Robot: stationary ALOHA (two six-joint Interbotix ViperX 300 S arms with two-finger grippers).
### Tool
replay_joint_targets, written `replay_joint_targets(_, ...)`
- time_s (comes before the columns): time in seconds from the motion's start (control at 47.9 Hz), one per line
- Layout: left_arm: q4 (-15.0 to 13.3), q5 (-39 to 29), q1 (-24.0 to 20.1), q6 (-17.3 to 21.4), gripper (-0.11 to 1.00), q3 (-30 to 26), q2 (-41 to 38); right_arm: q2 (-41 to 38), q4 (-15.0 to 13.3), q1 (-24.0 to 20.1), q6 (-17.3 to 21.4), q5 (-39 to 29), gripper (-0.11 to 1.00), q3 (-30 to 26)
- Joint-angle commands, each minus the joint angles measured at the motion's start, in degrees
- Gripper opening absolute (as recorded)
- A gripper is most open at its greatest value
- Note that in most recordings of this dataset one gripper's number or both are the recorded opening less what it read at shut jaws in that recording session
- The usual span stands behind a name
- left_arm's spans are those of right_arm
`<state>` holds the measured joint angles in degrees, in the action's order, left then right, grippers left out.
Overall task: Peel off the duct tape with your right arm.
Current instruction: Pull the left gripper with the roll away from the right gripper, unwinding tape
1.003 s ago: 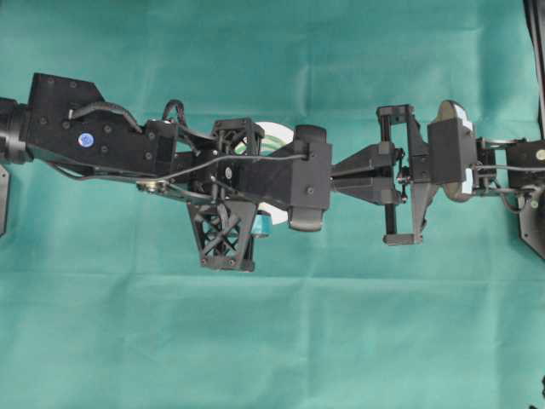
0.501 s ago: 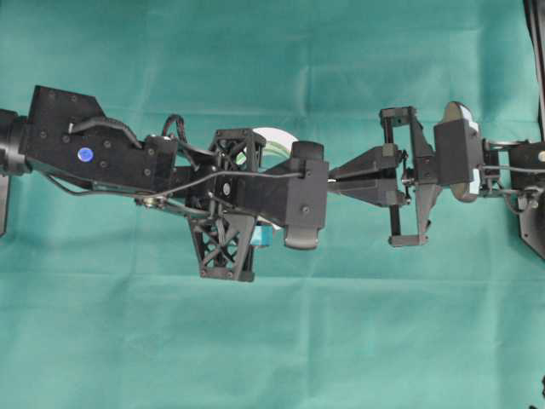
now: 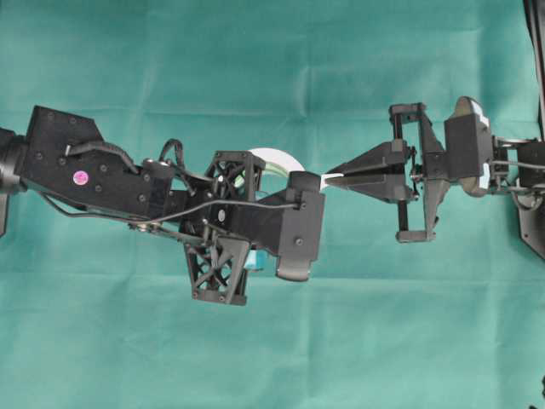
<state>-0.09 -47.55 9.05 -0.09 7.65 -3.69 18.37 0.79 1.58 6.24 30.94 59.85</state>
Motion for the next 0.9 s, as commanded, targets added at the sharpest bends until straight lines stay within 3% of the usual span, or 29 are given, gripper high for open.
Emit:
replay_joint_targets(0.0,-0.26,-0.09,2.99,0.26,0.20,-0.70,1.05,0.88,0.53,1.49,0.00,0.44,-0.09,-0.35)
replay_joint_targets(0.146,-0.26,-0.18,4.31,1.67,0.20,0.00,1.05,0.97,0.53,1.58,0.00,0.44,-0.09,-0.44)
replay_joint_targets(0.627,-0.35,0.00,10.11,16.79,0.20,0.79,1.32,0.97,0.62,2.64,-0.09,0.44,-0.09,-0.44)
replay_joint_targets(0.877,-0.35,0.26,12.74,20.13,0.20,0.79,1.41,0.97,0.62,3.60,-0.09,0.44,-0.09,-0.26)
